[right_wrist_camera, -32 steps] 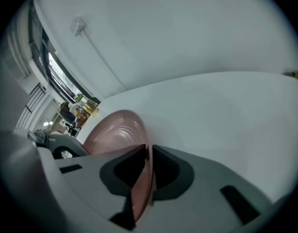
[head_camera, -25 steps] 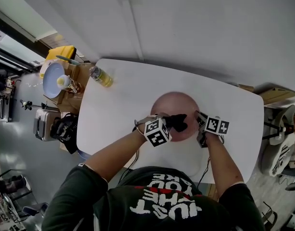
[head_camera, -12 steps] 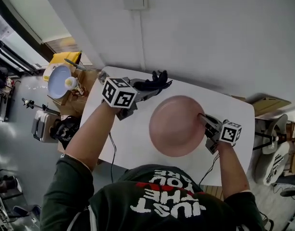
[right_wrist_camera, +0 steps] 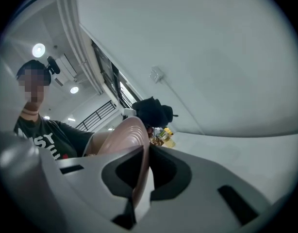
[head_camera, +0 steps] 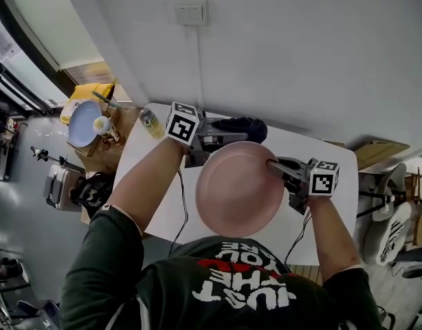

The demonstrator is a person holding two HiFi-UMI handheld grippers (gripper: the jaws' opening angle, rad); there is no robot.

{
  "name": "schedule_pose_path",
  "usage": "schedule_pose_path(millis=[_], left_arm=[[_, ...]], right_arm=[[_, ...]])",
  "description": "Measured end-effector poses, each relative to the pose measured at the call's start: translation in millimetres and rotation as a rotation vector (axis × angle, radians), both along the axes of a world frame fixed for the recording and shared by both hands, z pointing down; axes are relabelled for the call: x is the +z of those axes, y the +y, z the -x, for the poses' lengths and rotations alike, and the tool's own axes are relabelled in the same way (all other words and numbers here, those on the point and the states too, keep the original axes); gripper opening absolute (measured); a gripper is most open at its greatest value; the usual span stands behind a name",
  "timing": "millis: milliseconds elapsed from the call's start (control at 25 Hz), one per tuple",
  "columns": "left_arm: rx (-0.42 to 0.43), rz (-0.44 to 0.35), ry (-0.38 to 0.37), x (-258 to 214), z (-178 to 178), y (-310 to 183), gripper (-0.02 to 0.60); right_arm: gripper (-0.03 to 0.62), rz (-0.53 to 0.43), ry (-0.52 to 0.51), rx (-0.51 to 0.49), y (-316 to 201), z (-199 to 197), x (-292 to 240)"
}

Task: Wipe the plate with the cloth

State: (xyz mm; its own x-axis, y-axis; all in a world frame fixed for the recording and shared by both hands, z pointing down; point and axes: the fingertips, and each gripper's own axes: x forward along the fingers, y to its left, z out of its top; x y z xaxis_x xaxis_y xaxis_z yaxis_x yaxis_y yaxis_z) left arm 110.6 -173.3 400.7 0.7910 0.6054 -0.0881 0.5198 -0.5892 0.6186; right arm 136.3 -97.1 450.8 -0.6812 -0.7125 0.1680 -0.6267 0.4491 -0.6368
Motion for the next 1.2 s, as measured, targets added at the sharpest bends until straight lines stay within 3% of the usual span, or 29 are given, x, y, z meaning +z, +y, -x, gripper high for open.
schedule_pose_path(millis=[120,400,760,1200], left_arm=[[0.023,0.005,0.002,1,2,3,0.049],[-0.069,-0.001,-0.002,2,2,-13,0.049],[-0.102,0.005,0.016,-5,21,-19,0.049],[-0.085,0.002,0.022,-4,26,-13,0.049]], right_arm=[[0.014,-0.006,-0.011,0.004,6,-1,-4],[0.014,-0.015,0.049,0.019,11,-6,-1],[0.014,-0.031,0.057,0.052,8,-14,-3],[0.014,-0.031,0.058,0.053,9,-12,-2]])
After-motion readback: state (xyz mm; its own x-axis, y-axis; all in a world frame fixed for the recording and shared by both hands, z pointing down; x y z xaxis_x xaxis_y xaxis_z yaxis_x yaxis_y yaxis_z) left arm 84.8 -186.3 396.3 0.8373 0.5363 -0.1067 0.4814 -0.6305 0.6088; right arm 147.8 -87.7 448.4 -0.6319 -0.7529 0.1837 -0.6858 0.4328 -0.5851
